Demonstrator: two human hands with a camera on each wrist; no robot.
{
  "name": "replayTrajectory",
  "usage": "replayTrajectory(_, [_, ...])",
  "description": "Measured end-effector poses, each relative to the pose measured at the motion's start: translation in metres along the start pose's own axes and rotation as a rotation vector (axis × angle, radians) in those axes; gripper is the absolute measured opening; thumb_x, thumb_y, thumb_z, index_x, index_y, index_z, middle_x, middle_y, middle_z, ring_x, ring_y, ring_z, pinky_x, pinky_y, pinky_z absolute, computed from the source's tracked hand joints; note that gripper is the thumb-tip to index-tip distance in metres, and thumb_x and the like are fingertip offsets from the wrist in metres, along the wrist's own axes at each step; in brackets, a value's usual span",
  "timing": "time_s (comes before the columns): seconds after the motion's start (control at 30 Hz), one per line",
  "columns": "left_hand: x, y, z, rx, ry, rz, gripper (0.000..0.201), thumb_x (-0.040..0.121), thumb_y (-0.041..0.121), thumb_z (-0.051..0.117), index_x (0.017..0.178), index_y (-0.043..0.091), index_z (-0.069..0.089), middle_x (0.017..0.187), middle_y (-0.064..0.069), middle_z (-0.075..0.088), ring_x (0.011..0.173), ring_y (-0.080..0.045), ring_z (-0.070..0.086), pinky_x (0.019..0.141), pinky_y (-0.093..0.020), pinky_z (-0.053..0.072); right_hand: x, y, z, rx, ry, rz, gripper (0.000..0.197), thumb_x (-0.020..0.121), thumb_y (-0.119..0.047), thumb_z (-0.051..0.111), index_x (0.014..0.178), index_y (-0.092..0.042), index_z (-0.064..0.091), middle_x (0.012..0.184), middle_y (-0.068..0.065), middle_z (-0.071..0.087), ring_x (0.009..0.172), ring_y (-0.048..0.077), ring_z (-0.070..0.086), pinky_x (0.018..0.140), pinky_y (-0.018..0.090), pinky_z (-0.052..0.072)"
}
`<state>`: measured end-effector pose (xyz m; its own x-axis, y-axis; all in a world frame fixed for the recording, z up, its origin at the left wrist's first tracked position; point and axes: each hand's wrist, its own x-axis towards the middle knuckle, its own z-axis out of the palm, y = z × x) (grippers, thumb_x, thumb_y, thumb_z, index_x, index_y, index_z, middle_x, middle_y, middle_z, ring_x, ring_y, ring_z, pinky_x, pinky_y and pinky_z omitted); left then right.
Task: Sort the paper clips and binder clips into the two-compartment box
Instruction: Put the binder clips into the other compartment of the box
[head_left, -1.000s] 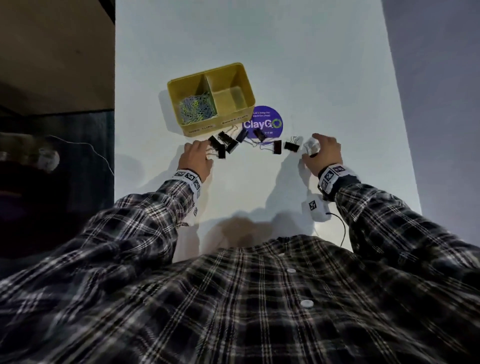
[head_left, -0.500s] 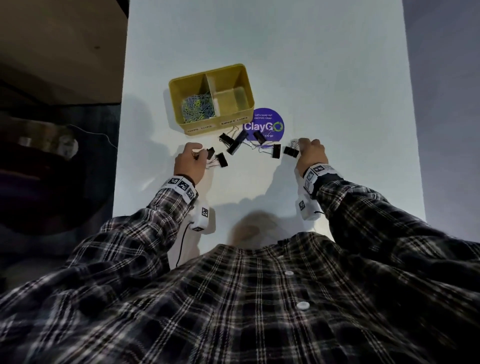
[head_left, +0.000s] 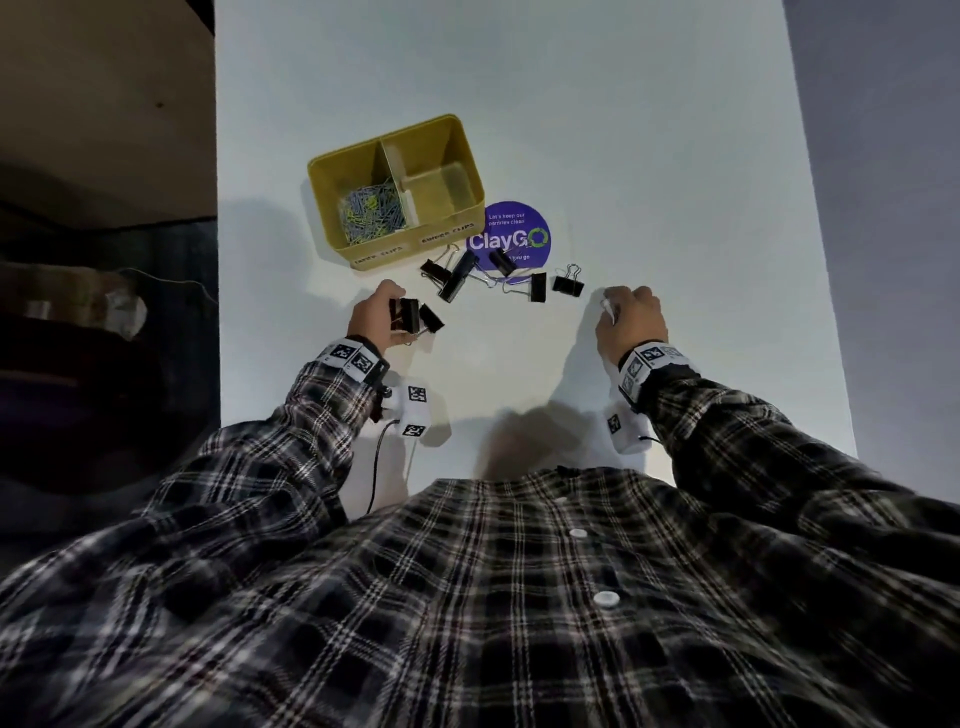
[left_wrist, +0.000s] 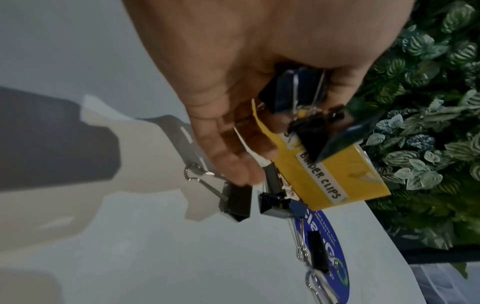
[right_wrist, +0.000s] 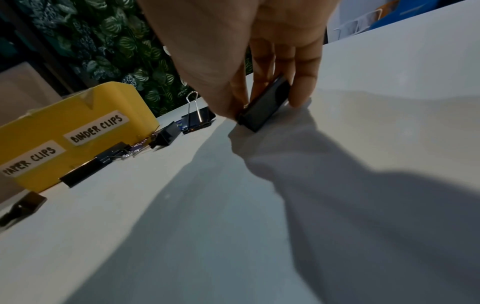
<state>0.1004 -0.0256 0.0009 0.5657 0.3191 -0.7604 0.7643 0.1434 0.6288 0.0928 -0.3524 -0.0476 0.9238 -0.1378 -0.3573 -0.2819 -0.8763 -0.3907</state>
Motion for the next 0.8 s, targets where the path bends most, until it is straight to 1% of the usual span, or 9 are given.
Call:
replayTrajectory(0.13, [0.003,0.001,-0.006,-0.033,-0.019,0.008,0.017,0.077,-0.007,0.053,0.075,0.008,0.044,0.076,-0.021,0.052,0.051,-0.029,0.06,0.051,-0.032,0.049,0.003,-0.012,-0.001,0.151,0.042,0.029,0.032,0.086,-0.013,0.054,0.118,-0.006,0.057,0.118,0.022,0.053,0.101,0.04,0.058,0.085,0.04,0.048])
replayTrajectory(0.23, [-0.001,0.001,-0.005,0.34,0.051,0.088,0.011,0.081,0.006,0.057,0.088,0.014,0.052,0.088,-0.014,0.059,0.05,-0.025,0.058,0.044,-0.029,0.053,0.007,-0.026,-0.007,0.207,0.046,0.067,0.026,0.092,-0.017,0.047,0.114,-0.005,0.055,0.11,0.023,0.063,0.098,0.04,0.061,0.079,0.038,0.046])
replayTrajectory(0.3, [-0.005,-0.001,0.0,0.656,0.053,0.187,0.021,0.083,0.026,0.061,0.102,0.017,0.055,0.092,-0.006,0.064,0.059,-0.022,0.062,0.055,-0.033,0.057,0.01,-0.036,-0.009,0.23,0.04,0.089,0.028,0.092,-0.021,0.048,0.116,-0.008,0.051,0.108,0.022,0.064,0.098,0.038,0.061,0.075,0.035,0.044])
replayTrajectory(0.37, [-0.006,-0.006,0.007,0.968,0.028,0.314,0.046,0.08,0.044,0.066,0.116,0.02,0.05,0.106,-0.007,0.063,0.082,-0.027,0.064,0.076,-0.037,0.055,0.014,-0.045,-0.009,0.235,0.021,0.083,0.043,0.087,-0.029,0.057,0.125,-0.012,0.044,0.117,0.019,0.058,0.103,0.035,0.059,0.08,0.036,0.045])
replayTrajectory(0.43, [-0.004,-0.014,0.014,1.2,0.001,0.398,0.063,0.078,0.05,0.068,0.126,0.017,0.043,0.124,-0.012,0.053,0.107,-0.035,0.057,0.092,-0.042,0.049,0.017,-0.051,-0.006,0.182,-0.034,0.073,0.056,0.085,-0.038,0.063,0.131,-0.016,0.04,0.125,0.018,0.052,0.107,0.035,0.058,0.085,0.038,0.047])
replayTrajectory(0.47, [-0.004,-0.017,0.016,1.268,-0.004,0.416,0.065,0.079,0.048,0.068,0.127,0.015,0.041,0.127,-0.013,0.048,0.111,-0.038,0.055,0.093,-0.045,0.047,0.019,-0.053,-0.004,0.143,-0.064,0.081,0.056,0.086,-0.04,0.063,0.131,-0.016,0.042,0.126,0.018,0.049,0.106,0.037,0.058,0.084,0.039,0.047])
replayTrajectory(0.6, [-0.006,-0.03,0.02,1.323,-0.027,0.458,0.05,0.083,0.038,0.064,0.119,0.009,0.044,0.122,-0.014,0.048,0.106,-0.039,0.056,0.087,-0.046,0.05,0.021,-0.051,0.004,0.102,-0.11,0.123,0.034,0.088,-0.034,0.06,0.115,-0.013,0.054,0.12,0.018,0.049,0.096,0.038,0.059,0.074,0.032,0.041])
replayTrajectory(0.73, [-0.017,-0.019,0.019,1.153,-0.064,0.529,0.04,0.076,0.044,0.069,0.1,0.018,0.051,0.099,-0.004,0.062,0.09,-0.027,0.062,0.078,-0.037,0.054,0.021,-0.047,0.007,0.21,-0.053,0.053,0.019,0.087,-0.017,0.056,0.103,-0.008,0.058,0.109,0.022,0.056,0.088,0.038,0.06,0.069,0.028,0.04])
replayTrajectory(0.8, [-0.028,0.008,0.024,1.033,-0.038,0.621,0.038,0.077,0.043,0.071,0.1,0.02,0.051,0.094,0.001,0.061,0.082,-0.018,0.059,0.069,-0.031,0.053,0.019,-0.047,0.001,0.291,0.001,-0.001,0.013,0.087,-0.014,0.056,0.096,-0.006,0.059,0.103,0.023,0.058,0.089,0.036,0.06,0.07,0.03,0.042])
